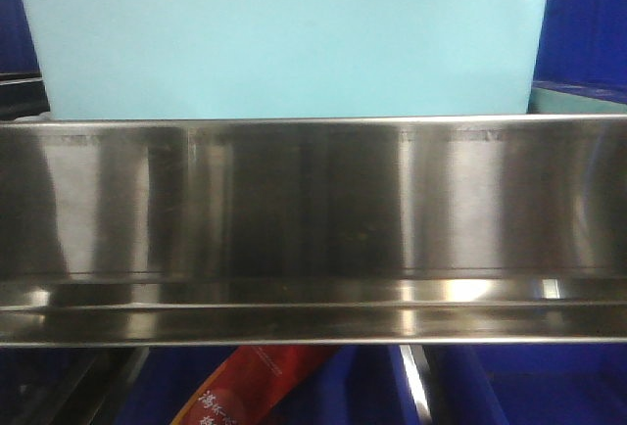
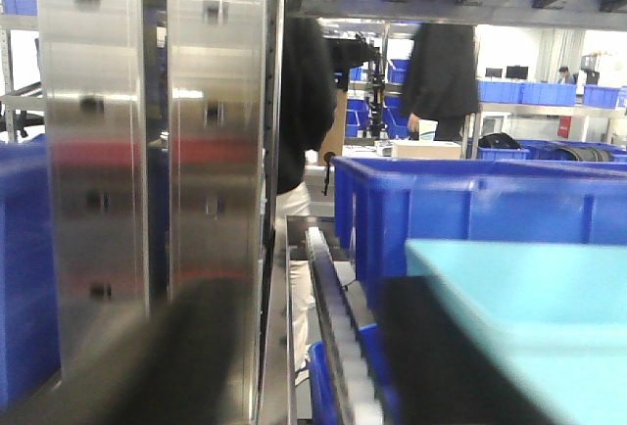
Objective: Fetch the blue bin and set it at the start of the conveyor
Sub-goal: 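Lower both grippers onto the rims of the light-blue bin on the shelf, then close both grippers on opposite bin walls and lift it off the shelf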
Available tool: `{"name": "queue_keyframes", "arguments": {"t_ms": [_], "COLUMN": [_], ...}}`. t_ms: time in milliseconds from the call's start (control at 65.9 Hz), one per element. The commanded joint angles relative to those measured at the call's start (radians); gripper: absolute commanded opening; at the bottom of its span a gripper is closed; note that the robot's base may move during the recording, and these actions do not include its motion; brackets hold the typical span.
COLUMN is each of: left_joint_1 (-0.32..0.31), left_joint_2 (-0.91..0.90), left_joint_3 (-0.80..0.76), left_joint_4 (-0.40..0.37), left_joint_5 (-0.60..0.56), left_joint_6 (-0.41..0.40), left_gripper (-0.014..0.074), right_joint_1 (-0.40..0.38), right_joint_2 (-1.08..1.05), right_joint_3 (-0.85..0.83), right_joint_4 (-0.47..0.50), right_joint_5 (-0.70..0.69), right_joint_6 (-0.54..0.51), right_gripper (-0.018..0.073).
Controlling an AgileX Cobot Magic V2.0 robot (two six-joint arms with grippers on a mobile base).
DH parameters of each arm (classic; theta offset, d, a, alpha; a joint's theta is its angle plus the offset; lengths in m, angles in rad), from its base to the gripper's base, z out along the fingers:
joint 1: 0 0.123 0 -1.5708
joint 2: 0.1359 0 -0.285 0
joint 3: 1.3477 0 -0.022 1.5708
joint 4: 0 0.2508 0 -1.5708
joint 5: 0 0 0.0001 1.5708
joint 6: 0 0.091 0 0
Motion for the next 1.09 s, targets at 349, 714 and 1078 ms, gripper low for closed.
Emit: {"name": "queue_keyframes", "arguments": {"t_ms": [349,714,1078], "left_joint_1": [-0.048,-0.362,-0.409], "left_joint_2": [0.241,0.579,1.069], "left_joint_3": [-0.265,-0.471,-0.875], "left_joint_4": [-0.067,-0.143,-0.043], "left_joint_5": [0.147,0.325,0.559], "left_joint_6": [0.1,0.19,-0.003], "left_gripper": [0.0472,0.0472,0.0472], "right_joint_1": [0.019,0.183,0.294], "right_joint_2": [0.227,0.587,1.025], "right_joint_3": [-0.197,-0.477,-0.838], "right_joint_4": [0.037,0.14,0.104], "right_joint_5": [0.106,0.321,0.502], "right_joint_6": [-0.121,-0.171,-0.078], "right_gripper": [0.057,0.057,0.057]}}
